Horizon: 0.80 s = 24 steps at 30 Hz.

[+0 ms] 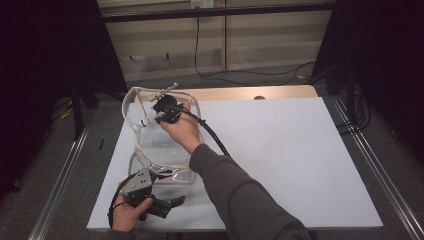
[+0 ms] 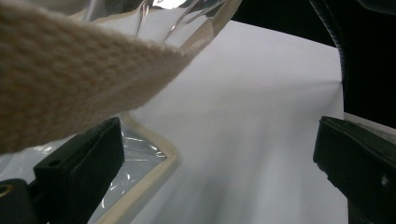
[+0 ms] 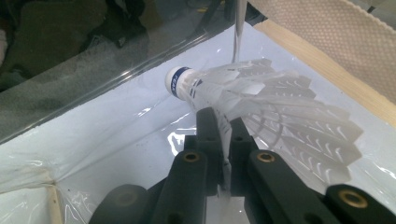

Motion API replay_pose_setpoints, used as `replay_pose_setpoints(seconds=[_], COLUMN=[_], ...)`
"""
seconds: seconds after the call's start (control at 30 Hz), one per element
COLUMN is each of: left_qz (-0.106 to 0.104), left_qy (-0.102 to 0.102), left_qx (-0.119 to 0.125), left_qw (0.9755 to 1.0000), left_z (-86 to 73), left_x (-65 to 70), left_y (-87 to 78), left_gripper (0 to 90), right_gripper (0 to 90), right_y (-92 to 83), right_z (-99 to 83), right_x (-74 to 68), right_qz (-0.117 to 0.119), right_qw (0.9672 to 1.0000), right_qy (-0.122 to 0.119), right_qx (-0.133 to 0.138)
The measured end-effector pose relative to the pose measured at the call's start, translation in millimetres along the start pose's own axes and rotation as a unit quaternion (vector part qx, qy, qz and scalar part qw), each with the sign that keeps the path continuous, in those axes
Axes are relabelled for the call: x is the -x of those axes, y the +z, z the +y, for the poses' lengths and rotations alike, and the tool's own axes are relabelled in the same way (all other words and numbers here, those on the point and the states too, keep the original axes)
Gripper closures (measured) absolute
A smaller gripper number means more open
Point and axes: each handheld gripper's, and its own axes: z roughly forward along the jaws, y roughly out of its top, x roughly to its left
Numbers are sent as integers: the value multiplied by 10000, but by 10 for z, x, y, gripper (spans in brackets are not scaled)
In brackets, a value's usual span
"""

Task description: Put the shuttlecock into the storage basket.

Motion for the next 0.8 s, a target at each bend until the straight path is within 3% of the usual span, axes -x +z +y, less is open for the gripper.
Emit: replay_pose_setpoints(seconds=[0.8], left_qz=[0], left_qy=[30], left_qx=[-23], left_qw=[10000], left_z=[-3], left_x=[-6], left_y=[0], left_gripper=[20], right_gripper=[877], right_y=[106], right_z=[-61], right_x=[12], right_qz=[13], right_qw=[10000], right_qy=[-71], right_qx=[-52])
